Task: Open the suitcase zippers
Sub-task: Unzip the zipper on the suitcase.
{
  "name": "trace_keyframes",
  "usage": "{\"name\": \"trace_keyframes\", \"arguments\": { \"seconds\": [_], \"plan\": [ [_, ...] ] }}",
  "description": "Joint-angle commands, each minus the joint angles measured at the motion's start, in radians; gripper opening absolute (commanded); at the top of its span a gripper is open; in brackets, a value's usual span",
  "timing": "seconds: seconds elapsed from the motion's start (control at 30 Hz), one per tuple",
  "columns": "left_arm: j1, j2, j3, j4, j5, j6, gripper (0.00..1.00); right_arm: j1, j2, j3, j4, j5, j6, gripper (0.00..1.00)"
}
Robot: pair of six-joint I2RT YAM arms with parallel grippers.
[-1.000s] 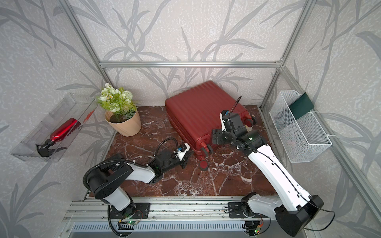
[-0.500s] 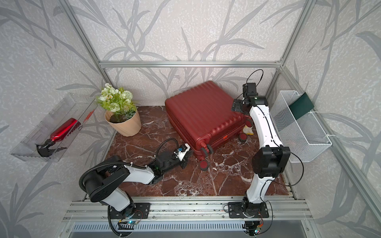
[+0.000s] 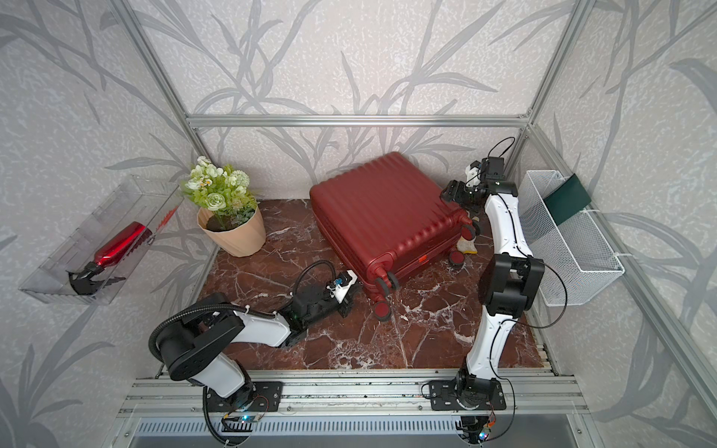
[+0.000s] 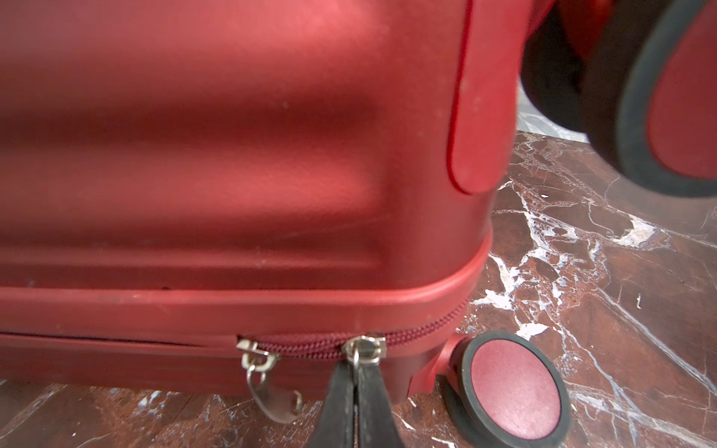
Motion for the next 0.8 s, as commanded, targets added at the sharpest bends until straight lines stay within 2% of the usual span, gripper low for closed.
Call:
{"name": "trace_keyframes", "arguments": {
  "seconds": [0.0, 0.27, 0.5, 0.77],
  "plan": [
    [0.005, -0.045, 0.002, 0.048, 0.028, 0.034, 0.0, 0.072, 0.023, -0.059, -0.069, -0.185, 0.016, 0.79],
    [-0.044, -0.112, -0.021, -0.043, 0.049, 0.095, 0.0, 0.11, -0.019, -0.084, -0.1, -0.089, 0.005, 0.79],
    [-0.098, -0.164, -0.046, -0.094, -0.009, 0.129, 0.0, 0.133, -0.052, -0.145, -0.091, -0.046, 0.007, 0.78],
    [-0.178, -0.296, -0.055, -0.242, -0.07, 0.162, 0.0, 0.156, -0.101, -0.212, -0.087, 0.039, 0.01, 0.78]
  ]
}}
